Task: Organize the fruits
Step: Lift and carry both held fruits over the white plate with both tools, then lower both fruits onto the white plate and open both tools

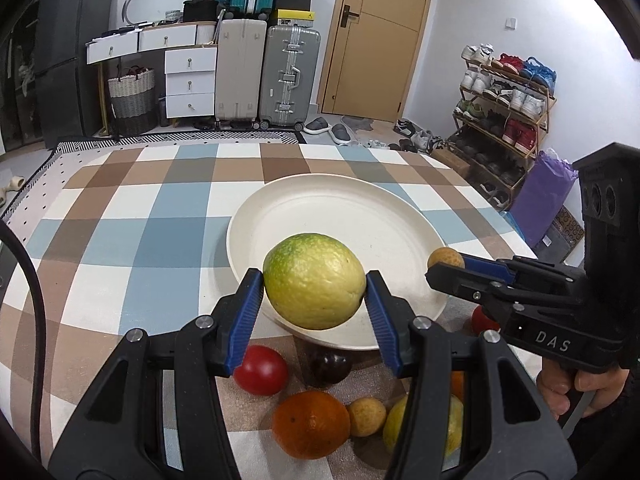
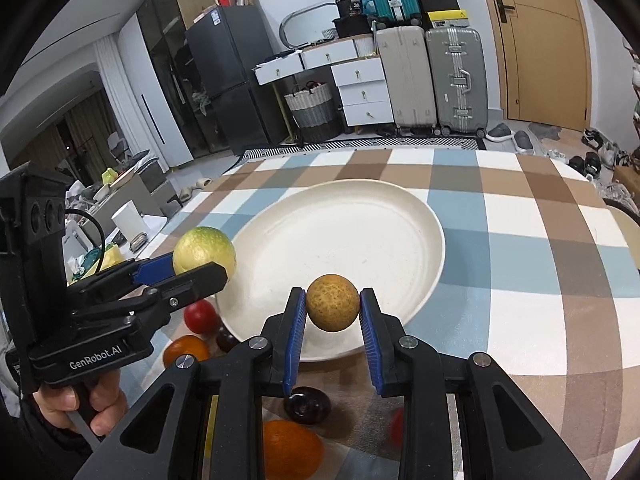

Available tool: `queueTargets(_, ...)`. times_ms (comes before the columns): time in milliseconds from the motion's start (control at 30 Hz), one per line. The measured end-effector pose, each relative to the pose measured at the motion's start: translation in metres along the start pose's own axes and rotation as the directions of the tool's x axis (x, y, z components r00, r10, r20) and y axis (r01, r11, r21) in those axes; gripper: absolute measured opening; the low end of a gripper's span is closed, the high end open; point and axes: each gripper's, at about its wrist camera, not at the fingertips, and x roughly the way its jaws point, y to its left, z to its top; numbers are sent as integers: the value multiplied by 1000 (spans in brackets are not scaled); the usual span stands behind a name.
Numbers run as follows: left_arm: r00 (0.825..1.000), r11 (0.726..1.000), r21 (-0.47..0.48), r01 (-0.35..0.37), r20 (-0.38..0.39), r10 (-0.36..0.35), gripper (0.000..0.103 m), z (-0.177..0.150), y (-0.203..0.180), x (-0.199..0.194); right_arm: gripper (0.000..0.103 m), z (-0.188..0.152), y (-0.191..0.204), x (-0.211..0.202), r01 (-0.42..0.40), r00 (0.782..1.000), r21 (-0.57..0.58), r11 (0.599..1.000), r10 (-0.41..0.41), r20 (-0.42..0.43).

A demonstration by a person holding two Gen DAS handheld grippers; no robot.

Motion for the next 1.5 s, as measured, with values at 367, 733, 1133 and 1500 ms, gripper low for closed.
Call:
queueTargets(367,1000,998,63,-13,-18,14,50,-8,-15,6,28,-5,3,8,12,1000,-23,1000,-12,-17)
queueTargets(733,999,996,80,-30,-25,32,50,-12,-20,7,39,-6,-2,5,32,999,-1,999,-32,5)
queueTargets(1133,998,998,52,-30,55,27,85,-11,-9,-19,77,-11,1,-14,110,993,-46,993,-107,57)
queueTargets(1500,997,999,-13,-53,55,54,103,-17,10,-32,103,-9,-7,-20,128,990,-19,992,-127,61)
